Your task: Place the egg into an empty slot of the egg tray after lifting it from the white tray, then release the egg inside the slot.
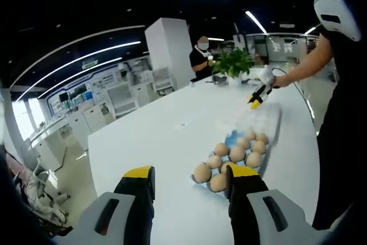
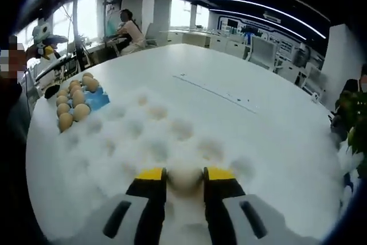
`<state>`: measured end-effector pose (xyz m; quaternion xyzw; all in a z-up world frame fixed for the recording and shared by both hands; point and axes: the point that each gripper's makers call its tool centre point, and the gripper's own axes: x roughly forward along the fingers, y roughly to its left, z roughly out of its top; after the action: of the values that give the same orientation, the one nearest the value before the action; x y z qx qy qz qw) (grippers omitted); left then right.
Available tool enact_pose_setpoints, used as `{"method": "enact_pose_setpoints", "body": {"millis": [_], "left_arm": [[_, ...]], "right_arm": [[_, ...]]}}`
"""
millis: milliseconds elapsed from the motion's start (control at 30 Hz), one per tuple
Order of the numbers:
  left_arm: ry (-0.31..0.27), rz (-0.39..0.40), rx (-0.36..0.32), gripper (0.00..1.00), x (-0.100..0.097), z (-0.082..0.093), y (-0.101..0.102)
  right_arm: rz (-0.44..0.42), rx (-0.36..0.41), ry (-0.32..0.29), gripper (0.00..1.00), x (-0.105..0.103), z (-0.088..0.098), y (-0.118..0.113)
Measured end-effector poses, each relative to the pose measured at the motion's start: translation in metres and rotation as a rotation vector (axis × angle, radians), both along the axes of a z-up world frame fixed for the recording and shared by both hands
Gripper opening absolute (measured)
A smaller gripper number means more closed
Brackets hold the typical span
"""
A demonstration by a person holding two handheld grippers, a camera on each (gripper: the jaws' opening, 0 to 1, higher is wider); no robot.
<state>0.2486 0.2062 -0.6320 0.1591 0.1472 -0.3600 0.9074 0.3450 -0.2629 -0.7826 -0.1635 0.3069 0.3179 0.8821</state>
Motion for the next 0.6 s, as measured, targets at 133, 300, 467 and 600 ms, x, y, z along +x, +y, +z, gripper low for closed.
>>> {"method": "enact_pose_setpoints", "body": {"millis": [133, 300, 467, 600], "left_arm": [[0.004, -0.001, 0.000, 0.50, -0.0006, -0.0019, -0.0003], [0.005, 0.001, 0.000, 0.50, -0.0014, -0.0026, 0.0012], [0.009, 0.009, -0.003, 0.50, -0.0014, -0.0040, 0.0050], [0.011, 0.005, -0.003, 0.50, -0.0028, -0.0049, 0.0034]], "right_arm": [[-0.012, 0.011, 0.036, 0.26, 0.0010, -0.0003, -0.0006], [-0.013, 0.006, 0.054, 0.26, 0.0007, -0.0021, 0.0002], [-0.022, 0.007, 0.058, 0.25, 0.0003, -0.0011, -0.0001], [-0.014, -0.010, 0.049, 0.24, -0.0011, 0.0020, 0.0014]]}}
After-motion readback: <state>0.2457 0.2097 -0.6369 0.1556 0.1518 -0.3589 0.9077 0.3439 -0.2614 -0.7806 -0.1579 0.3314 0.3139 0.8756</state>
